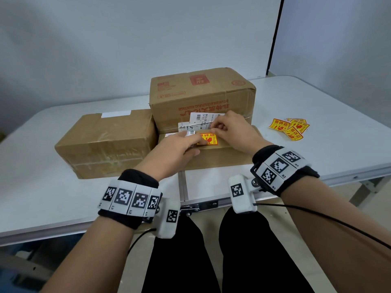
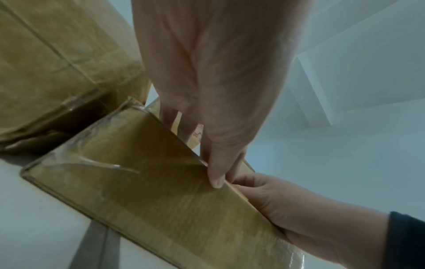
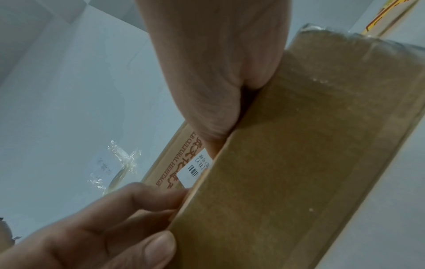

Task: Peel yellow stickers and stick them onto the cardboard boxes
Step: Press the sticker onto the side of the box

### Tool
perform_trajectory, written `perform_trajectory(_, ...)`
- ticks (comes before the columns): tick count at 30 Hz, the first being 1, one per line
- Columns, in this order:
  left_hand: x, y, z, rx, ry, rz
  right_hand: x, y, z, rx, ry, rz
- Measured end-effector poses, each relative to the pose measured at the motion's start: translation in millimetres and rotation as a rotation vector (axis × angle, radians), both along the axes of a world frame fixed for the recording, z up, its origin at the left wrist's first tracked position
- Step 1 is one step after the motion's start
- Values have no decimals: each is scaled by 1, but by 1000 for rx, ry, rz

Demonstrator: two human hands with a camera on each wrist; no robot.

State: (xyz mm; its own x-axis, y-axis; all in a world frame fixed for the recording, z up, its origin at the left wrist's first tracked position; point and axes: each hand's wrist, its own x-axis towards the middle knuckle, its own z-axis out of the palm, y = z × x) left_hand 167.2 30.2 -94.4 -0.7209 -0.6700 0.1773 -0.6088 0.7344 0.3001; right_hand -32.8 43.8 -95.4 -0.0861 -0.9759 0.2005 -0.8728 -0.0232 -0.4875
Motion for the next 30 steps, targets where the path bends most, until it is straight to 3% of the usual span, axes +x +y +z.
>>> perform_trajectory(7,2,2,-3,0,67,32,0,20,3,90,143,6)
perform_trajectory(19,7,-2,-7,65,143,69,-2,35,15,233,52,84)
perform_trajectory(24,6,-1,-9,44,127,101,2,39,10,63,-83,190)
perform_trajectory(30,-9,4,-9,-18,95,250,6,39,-2,5,-52,182)
